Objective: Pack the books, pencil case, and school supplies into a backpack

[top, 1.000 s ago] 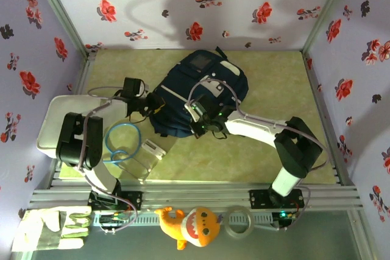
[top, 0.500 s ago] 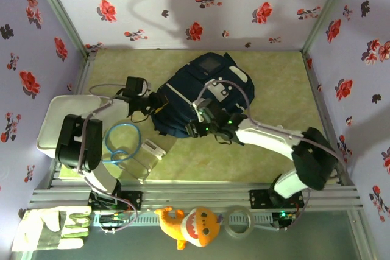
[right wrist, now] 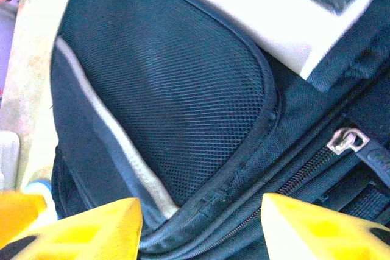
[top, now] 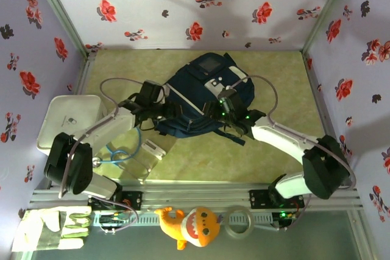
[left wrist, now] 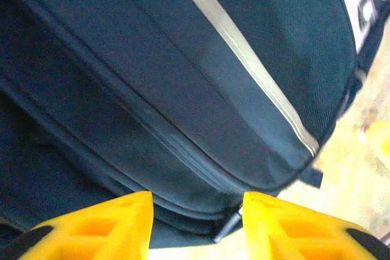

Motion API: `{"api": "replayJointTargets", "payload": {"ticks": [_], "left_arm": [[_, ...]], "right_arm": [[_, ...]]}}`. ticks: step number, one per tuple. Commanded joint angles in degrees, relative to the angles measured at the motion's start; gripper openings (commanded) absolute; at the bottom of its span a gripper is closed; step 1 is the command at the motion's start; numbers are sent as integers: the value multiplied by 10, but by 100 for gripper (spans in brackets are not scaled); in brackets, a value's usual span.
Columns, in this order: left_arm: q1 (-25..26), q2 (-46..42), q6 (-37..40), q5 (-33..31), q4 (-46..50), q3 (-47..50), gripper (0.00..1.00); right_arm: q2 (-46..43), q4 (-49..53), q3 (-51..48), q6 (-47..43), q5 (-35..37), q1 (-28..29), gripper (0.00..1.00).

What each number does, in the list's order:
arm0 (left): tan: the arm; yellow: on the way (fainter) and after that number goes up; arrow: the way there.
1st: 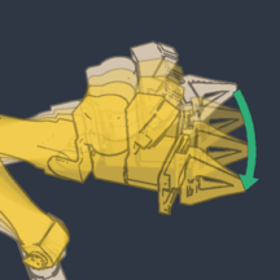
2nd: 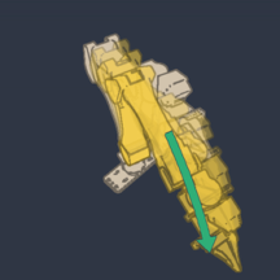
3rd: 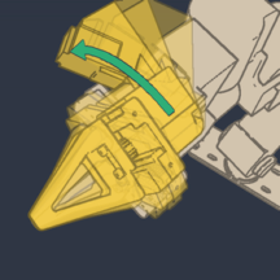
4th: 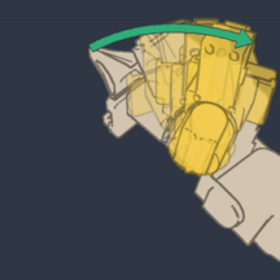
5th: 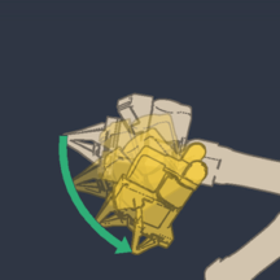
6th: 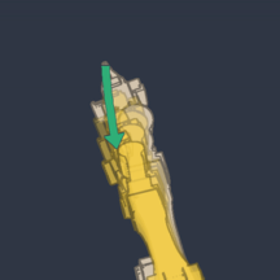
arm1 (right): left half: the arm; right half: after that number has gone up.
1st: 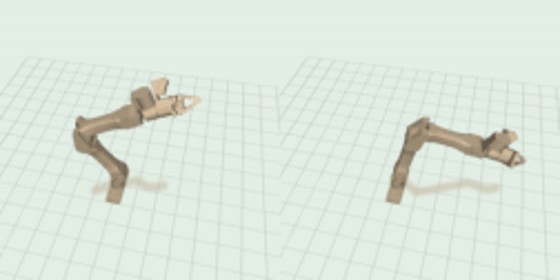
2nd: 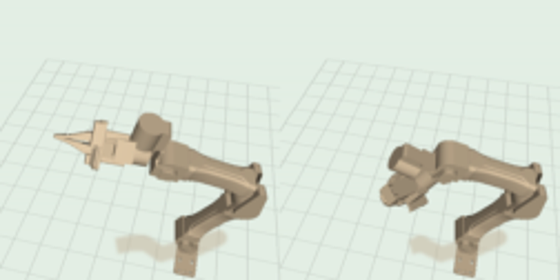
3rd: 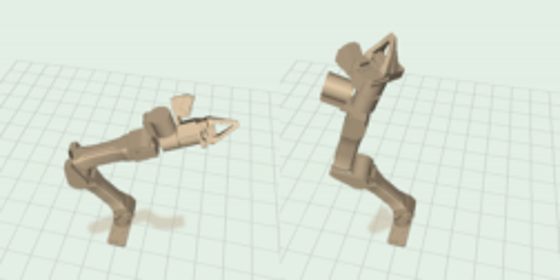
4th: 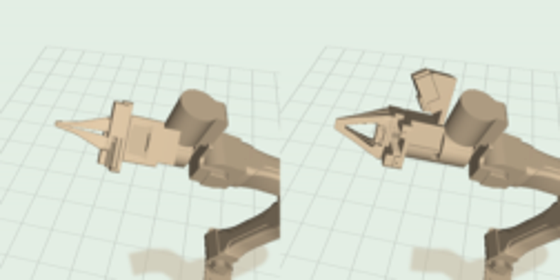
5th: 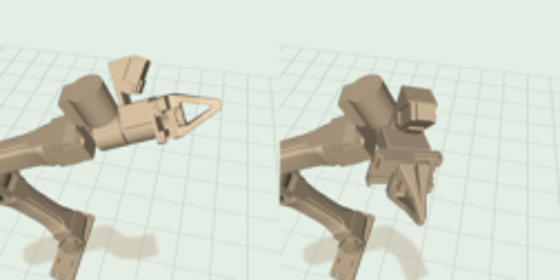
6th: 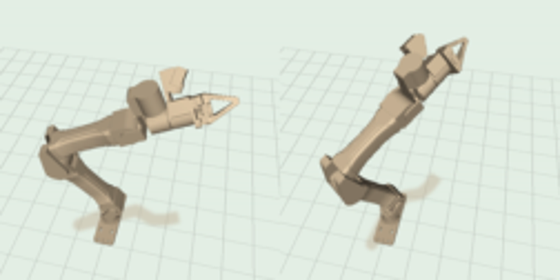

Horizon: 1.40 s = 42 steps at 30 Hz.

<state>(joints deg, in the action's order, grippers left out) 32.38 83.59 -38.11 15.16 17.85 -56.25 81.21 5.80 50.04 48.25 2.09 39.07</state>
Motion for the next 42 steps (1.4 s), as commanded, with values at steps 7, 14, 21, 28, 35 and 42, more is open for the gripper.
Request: {"api": "replayJointTargets", "payload": {"ticks": [7,14,21,28,35,42], "left_arm": [[80,11,87,-38,-5,-4,38],[90,48,106,-37,-3,-17,30],[98,65,116,-27,-8,-18,27],[100,84,117,-29,-12,-28,23],[101,96,111,-41,-18,-35,16],[99,81,123,-90,6,-32,0]], "right_arm": [[77,-61,28,113,-60,-15,45],[87,-64,34,119,-53,-19,37],[92,-76,34,128,-55,-22,34],[104,-95,35,140,-73,-23,31],[104,-96,30,149,-68,-23,28],[96,-69,29,140,-17,-29,12]]}}
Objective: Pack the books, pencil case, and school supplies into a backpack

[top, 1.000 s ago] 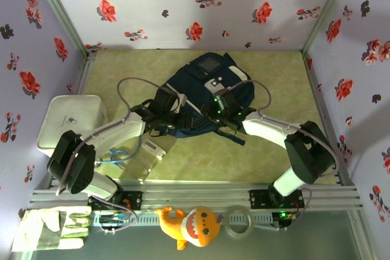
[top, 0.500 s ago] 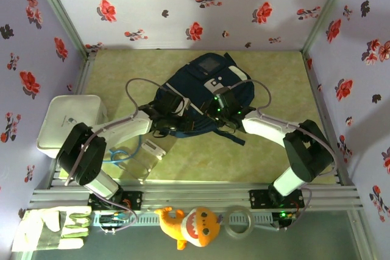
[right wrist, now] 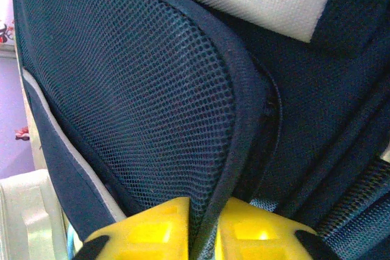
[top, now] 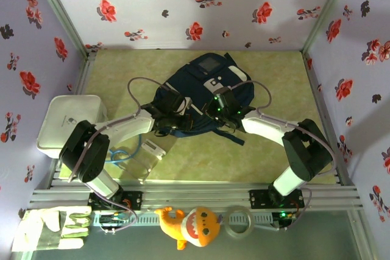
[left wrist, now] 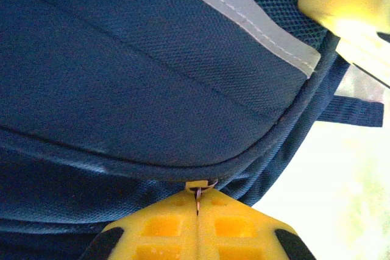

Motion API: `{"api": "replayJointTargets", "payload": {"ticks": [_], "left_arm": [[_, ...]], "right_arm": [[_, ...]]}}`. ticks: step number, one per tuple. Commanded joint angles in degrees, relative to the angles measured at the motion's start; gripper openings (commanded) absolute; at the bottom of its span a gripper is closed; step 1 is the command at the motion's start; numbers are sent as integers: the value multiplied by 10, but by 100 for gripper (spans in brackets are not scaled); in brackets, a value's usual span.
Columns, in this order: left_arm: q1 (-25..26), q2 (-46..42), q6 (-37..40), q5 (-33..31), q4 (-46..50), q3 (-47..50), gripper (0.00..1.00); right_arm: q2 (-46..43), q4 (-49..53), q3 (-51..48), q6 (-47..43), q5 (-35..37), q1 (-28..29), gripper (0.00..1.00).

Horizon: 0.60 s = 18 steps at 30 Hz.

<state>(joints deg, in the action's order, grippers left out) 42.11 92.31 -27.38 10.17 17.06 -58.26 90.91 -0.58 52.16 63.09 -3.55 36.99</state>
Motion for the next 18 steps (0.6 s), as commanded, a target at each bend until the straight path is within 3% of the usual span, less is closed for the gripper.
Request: {"api": "replayJointTargets", "payload": {"ticks": [1,7,18], "left_arm": [[0,-10,20,-48,19,-11,0],[-38,-33,40,-57,25,11,0],[-82,-38,70,-45,7,11,0]], "right_arm": [[-5,5,8,-16,52,-12,11],[-15,38,11,-48,90,-42,6],[3,48,38,-104,72,-88,7]]}}
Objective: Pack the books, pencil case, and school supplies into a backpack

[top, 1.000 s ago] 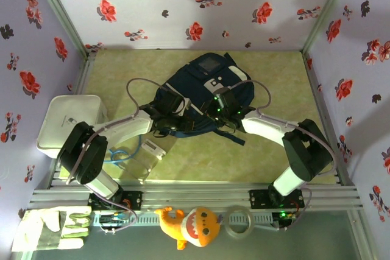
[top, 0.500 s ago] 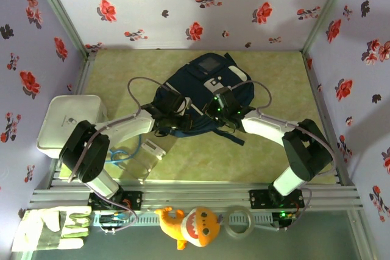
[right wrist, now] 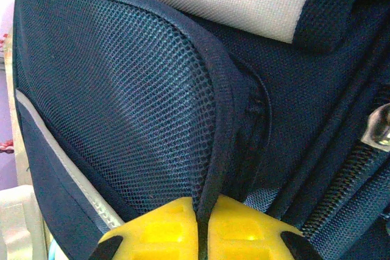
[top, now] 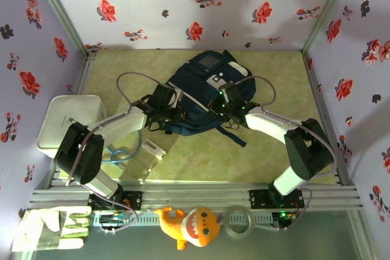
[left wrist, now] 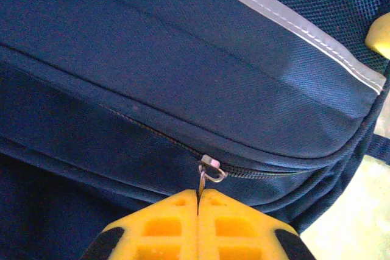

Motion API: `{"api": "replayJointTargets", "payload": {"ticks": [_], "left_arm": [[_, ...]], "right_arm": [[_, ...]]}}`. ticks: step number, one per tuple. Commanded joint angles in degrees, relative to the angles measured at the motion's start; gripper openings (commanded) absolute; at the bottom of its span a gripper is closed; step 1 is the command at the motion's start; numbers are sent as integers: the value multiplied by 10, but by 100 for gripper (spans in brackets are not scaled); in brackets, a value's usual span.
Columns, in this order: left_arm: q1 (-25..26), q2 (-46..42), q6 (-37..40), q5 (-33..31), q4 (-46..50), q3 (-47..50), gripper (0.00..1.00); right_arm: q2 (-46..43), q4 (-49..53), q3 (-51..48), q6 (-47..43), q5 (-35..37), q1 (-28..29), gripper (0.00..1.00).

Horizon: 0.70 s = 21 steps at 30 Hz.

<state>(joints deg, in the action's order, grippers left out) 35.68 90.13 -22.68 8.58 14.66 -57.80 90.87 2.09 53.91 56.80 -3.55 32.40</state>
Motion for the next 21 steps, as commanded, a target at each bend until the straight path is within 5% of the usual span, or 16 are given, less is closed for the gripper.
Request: {"api": "replayJointTargets", "payload": {"ticks": [1,8,21], "left_arm": [[-16,-14,27,-17,30,1,0],[19,3,32,22,33,-31,0],[107,68,3,41,14,-107,0]], "right_arm": [[3,22,22,-46,64,-47,11],[-66,7,-30,-16,44,-58,48],[-179,-44,-152,115,-8,-46,49]]}}
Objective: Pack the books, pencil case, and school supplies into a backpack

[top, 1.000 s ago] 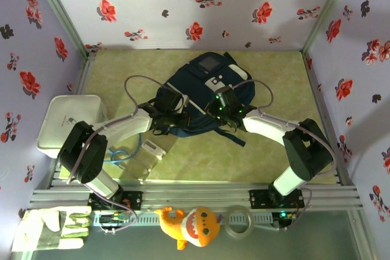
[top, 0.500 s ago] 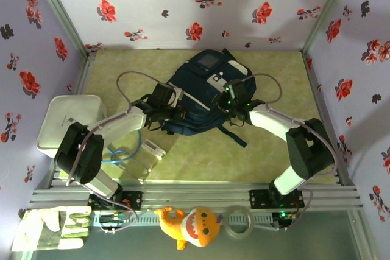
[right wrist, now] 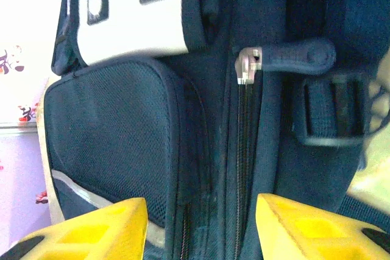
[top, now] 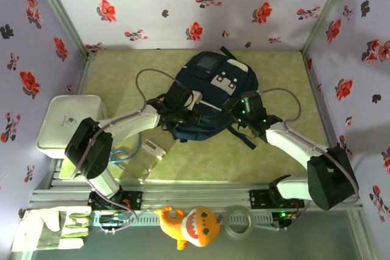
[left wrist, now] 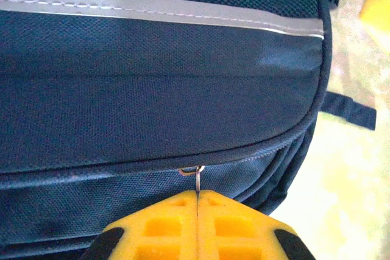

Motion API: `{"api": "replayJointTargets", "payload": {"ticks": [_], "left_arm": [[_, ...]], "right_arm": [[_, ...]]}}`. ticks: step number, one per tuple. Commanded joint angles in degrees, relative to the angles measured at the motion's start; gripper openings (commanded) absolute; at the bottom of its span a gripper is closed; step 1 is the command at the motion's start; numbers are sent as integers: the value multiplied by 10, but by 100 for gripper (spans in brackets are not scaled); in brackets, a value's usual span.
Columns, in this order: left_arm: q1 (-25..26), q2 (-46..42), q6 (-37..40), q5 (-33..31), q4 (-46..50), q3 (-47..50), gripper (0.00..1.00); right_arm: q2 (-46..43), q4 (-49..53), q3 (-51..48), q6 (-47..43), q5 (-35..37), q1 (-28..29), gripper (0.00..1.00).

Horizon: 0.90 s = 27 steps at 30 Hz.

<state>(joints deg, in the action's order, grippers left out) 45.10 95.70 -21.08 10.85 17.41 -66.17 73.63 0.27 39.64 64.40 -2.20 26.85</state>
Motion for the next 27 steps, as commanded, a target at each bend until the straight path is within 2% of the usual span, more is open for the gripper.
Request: {"api": "replayJointTargets", "payload": {"ticks": [1,10,12,14,17,27], "left_arm": [[17,17,-16,18,-17,-25,0],[22,37,-37,-1,-24,-12,0],[22,40,-38,-1,-24,-9,1],[22,42,-40,0,-25,-7,9],[23,46,-41,0,-29,-2,16],[27,54,-37,-9,-18,1,16]], "right_arm": [[-3,-28,-9,44,-25,15,48],[38,-52,-2,53,-29,33,40],[46,-54,3,51,-34,33,40],[53,-58,5,52,-41,34,39],[57,-61,8,53,-42,36,40],[58,-51,10,53,-37,38,42]]}}
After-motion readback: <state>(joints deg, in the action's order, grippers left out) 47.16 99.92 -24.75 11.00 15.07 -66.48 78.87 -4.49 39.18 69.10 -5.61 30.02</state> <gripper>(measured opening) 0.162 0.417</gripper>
